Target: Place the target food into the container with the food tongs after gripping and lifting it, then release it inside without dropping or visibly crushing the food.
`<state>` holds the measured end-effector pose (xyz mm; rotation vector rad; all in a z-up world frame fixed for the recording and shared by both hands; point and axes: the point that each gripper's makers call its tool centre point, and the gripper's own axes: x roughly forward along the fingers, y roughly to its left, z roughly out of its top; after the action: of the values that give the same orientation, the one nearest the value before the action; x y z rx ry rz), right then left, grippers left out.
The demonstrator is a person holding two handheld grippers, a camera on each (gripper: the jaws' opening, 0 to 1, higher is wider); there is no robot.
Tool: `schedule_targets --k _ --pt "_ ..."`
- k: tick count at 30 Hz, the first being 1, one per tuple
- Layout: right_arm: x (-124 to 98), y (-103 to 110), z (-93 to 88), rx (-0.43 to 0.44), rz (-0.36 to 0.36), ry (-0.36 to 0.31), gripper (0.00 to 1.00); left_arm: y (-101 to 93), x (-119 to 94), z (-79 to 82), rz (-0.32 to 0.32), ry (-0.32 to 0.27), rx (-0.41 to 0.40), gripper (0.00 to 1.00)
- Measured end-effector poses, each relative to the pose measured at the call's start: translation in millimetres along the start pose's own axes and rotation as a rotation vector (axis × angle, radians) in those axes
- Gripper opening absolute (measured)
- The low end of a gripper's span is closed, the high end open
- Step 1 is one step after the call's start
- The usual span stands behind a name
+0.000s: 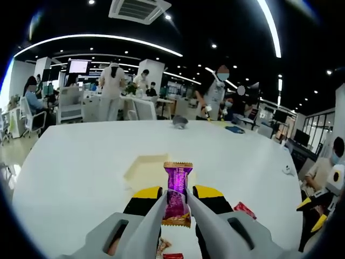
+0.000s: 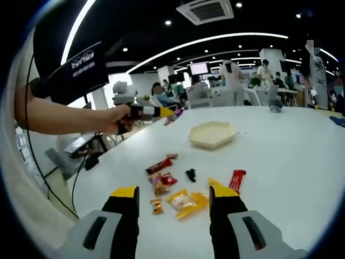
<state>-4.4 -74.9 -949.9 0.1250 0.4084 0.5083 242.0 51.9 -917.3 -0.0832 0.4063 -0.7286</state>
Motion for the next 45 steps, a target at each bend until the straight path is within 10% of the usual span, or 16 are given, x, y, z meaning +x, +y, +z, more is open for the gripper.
schedule_targets --k 45 --pt "-1 -29 -8.8 0.056 -0.022 -0.014 0.52 30.0 71 -7.0 0.155 0.103 0.027 0.20"
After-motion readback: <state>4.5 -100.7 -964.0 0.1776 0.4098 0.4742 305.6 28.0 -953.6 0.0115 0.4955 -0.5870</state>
